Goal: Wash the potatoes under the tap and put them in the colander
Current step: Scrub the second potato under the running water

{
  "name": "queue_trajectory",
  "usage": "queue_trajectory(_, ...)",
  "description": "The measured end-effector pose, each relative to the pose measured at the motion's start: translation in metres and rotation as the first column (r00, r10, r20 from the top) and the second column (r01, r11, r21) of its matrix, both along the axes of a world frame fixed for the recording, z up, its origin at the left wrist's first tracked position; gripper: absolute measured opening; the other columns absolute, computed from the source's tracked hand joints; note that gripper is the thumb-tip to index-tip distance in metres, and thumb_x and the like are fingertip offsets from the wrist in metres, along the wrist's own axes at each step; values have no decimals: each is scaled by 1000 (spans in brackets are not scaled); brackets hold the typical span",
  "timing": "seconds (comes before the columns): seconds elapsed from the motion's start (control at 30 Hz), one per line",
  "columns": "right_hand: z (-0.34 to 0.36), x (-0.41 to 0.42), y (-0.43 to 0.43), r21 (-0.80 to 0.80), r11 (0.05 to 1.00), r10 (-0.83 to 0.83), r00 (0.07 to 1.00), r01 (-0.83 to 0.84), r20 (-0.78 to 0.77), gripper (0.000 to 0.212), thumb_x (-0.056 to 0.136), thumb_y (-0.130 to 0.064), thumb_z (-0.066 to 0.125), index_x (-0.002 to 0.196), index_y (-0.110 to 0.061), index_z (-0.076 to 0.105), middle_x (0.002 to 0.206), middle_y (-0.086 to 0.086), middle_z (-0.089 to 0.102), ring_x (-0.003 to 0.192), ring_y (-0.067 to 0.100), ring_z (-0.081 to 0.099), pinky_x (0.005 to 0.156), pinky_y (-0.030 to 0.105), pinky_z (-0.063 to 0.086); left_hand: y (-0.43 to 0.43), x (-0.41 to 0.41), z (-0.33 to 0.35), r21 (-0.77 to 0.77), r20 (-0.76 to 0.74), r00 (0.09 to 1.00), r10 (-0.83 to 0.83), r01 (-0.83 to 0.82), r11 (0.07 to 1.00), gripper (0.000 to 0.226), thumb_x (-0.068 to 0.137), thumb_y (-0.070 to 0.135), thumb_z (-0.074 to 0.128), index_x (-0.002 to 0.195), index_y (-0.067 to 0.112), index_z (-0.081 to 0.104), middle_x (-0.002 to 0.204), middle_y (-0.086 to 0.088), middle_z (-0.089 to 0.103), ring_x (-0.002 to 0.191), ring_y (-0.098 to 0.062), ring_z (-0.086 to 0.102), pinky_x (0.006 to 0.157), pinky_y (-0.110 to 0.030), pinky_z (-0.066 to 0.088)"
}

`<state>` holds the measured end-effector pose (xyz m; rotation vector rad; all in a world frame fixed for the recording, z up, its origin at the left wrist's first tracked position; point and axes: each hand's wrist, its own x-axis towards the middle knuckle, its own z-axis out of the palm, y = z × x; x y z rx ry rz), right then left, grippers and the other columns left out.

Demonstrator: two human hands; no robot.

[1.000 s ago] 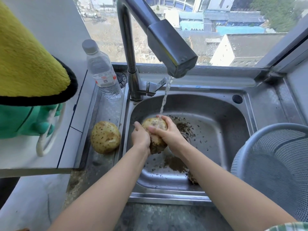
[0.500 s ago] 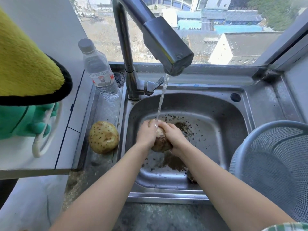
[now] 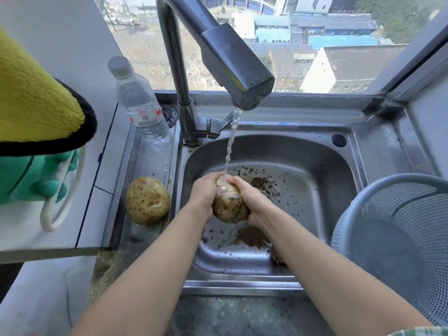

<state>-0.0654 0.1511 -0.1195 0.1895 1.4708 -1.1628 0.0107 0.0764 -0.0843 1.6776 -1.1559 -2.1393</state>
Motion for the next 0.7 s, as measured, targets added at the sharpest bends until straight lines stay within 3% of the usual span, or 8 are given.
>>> queue_trajectory(0.13, 5, -3, -3, -7, 997, -80, 997, 80, -2, 29, 84, -40, 71, 98, -14, 71, 96, 13, 74, 84, 28, 70, 71, 40, 60, 25, -1, -12, -333, 104, 993, -49, 81, 940, 35, 100, 31, 52, 132, 19, 57, 123, -4, 60, 110, -21, 60, 94, -39, 53)
queue_trajectory(0.17, 4, -4, -3, 0, 996, -90, 996, 90, -10, 31, 84, -40, 71, 100, -13, 71, 97, 14, 74, 85, 29, 71, 70, 40, 60, 27, -1, -13, -323, 120, 990, -72, 108, 940, 39, 99, 32, 53, 136, 20, 55, 125, -3, 59, 112, -22, 60, 93, -39, 53)
queue_trajectory(0.27, 1, -1, 0, 23, 998, -51, 999, 51, -11, 31, 82, -45, 70, 100, -19, 71, 109, 16, 72, 97, 33, 70, 77, 45, 59, 9, -2, -13, 17, 41, 998, 50, -51, 999, 27, 98, 33, 56, 112, 14, 68, 118, -15, 69, 108, -33, 67, 93, -48, 56)
queue_trajectory(0.33, 1, 1, -1, 24, 1000, -12, 1000, 12, 9, 26, 83, -46, 68, 95, -24, 72, 112, 14, 72, 102, 33, 69, 78, 45, 59, 1, 0, -13, 224, 19, 983, 180, -180, 958, 24, 97, 36, 56, 95, 17, 71, 114, -18, 71, 106, -37, 68, 92, -52, 56)
queue_trajectory(0.4, 4, 1, -2, 15, 999, -33, 999, 32, 18, 25, 83, -45, 68, 94, -23, 72, 113, 14, 72, 102, 32, 69, 79, 45, 59, 10, -1, -15, 182, -25, 974, 224, -216, 959, 24, 97, 37, 56, 99, 18, 70, 114, -17, 69, 104, -37, 68, 89, -51, 57)
queue_trajectory(0.47, 6, -1, -4, 15, 996, -86, 996, 85, 31, 33, 82, -44, 69, 101, -17, 71, 111, 16, 72, 98, 32, 71, 76, 43, 60, 25, -4, -17, 51, -50, 977, 208, -205, 977, 33, 99, 38, 54, 122, 16, 62, 118, -16, 66, 106, -34, 67, 89, -51, 57)
queue_trajectory(0.53, 6, -3, -3, 23, 994, -107, 994, 106, 36, 44, 81, -46, 69, 108, -12, 70, 110, 18, 73, 92, 32, 72, 68, 39, 59, 29, -5, -17, 18, -63, 987, 149, -148, 989, 39, 99, 38, 55, 130, 14, 57, 122, -17, 65, 107, -34, 66, 90, -53, 57)
queue_trajectory(0.7, 13, -2, -2, 16, 998, -66, 991, 65, 113, 25, 92, -43, 58, 95, -19, 65, 85, 10, 71, 74, 24, 68, 63, 35, 57, -1, -4, -13, 256, 13, 978, 206, -203, 945, 22, 90, 36, 63, 88, 15, 69, 109, -19, 70, 97, -37, 68, 89, -54, 56)
